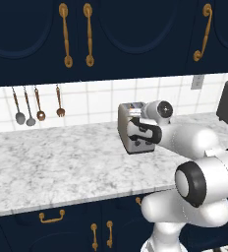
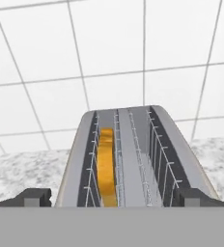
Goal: Start the toaster. Once the lever pops up, take the bread to the plate on the dining counter.
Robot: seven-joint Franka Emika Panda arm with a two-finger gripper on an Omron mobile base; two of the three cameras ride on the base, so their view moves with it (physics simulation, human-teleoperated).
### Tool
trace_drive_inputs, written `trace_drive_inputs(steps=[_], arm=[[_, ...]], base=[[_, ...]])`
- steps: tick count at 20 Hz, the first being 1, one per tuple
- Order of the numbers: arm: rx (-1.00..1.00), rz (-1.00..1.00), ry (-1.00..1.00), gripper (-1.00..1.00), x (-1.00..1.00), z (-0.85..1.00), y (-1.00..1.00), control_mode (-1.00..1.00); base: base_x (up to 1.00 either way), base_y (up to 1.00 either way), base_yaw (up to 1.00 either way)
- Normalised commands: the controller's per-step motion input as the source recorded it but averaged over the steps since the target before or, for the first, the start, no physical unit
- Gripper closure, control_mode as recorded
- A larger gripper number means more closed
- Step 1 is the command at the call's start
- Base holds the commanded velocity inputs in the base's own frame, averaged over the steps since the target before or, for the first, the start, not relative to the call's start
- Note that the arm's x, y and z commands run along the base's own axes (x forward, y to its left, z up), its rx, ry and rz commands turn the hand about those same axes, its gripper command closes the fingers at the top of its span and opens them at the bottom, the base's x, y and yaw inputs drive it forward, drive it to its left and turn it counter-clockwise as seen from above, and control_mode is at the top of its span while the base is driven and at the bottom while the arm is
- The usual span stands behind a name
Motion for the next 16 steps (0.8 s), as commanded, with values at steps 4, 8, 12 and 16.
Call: trace_drive_inputs(steps=[4,8,12,16], arm=[[-0.02,-0.02,0.00,-1.00,0.20,-0.04,0.06,-1.00],[-0.02,0.00,0.01,-1.00,0.00,0.00,0.07,-1.00],[-0.03,0.00,0.05,-1.00,0.00,0.00,0.19,-1.00],[0.00,0.00,0.03,-1.00,0.00,0.00,0.05,-1.00]], base=[[0.00,0.00,0.00],[0.00,0.00,0.00],[0.00,0.00,0.00],[0.00,0.00,0.00]])
